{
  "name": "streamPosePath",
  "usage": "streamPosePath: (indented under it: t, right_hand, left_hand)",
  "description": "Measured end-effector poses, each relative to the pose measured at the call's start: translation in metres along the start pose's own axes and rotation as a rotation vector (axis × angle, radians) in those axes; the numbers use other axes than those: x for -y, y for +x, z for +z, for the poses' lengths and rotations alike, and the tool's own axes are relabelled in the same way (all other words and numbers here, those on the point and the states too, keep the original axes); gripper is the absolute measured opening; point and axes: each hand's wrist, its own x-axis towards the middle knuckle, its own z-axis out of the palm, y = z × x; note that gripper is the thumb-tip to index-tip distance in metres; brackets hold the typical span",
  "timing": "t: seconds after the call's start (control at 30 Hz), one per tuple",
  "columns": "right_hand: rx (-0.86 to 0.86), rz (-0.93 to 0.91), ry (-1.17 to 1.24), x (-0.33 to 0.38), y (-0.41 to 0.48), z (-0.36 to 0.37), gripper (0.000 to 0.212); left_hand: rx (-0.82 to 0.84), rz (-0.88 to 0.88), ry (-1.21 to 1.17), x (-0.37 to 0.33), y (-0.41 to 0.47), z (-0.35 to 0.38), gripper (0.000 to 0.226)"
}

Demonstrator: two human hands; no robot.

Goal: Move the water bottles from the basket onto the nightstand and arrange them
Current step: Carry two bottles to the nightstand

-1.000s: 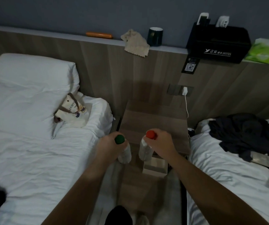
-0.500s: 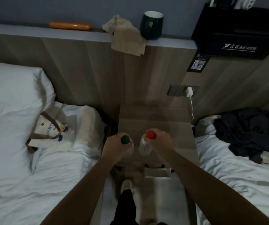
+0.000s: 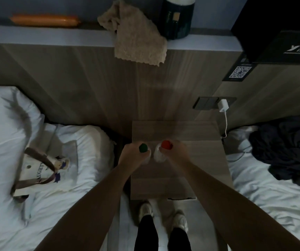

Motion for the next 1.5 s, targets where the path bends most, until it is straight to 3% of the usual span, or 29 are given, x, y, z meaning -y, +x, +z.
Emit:
streamPosePath:
  t: [0.2,0.37,0.57,0.87,0.97,1.1,1.13,1.2,1.27,1.4,1.5]
  right_hand:
    - [0.033,0.021,-0.026,0.007,0.033,0.008,0.018]
    - [0.056,0.036,-0.027,0.006,0.047,0.017,0.009]
    - [0.045,0.003,-0.056,-0.003,0.058,0.022,0.028]
    - [0.129,0.012,-0.046,-0.012,0.052,0.02,0.032]
    - [0.133,-0.058,-0.028,-0.017,0.043,0.018,0.048]
    - [0.14,-0.142,-0.043,-0.028,0.02,0.014,0.032]
    - [0.17,-0.147,-0.057,-0.031,0.011,0.011,0.032]
    - [0.224,-0.17,-0.124,-0.041,-0.005,0.009,0.051]
    - [0.328,-0.193,-0.226,-0.051,-0.019,0.008,0.065]
    - [0.587,-0.244,-0.263,-0.061,-0.046,0.014,0.056]
    - [0.678,-0.347,-0.32,-0.064,-0.071,0.025,0.05]
  left_hand:
    - [-0.003,-0.001,0.028,-0.001,0.035,-0.004,0.029]
    - [0.007,0.006,0.01,0.001,0.053,-0.002,0.024]
    - [0.001,0.03,-0.04,0.006,0.055,0.002,0.025]
    - [-0.024,-0.06,-0.086,0.005,0.042,0.007,0.039]
    - [-0.051,-0.117,-0.185,0.012,0.025,0.008,0.052]
    - [-0.159,-0.215,-0.123,0.03,-0.02,0.015,0.058]
    - [-0.184,-0.24,-0.119,0.031,-0.036,0.017,0.05]
    - [-0.223,-0.296,-0.129,0.038,-0.069,0.024,0.039]
    - [-0.264,-0.347,-0.158,0.042,-0.104,0.034,0.043]
    - [-0.429,-0.435,-0.205,0.042,-0.178,0.061,0.04]
    - [-0.54,-0.489,-0.233,0.039,-0.236,0.085,0.037]
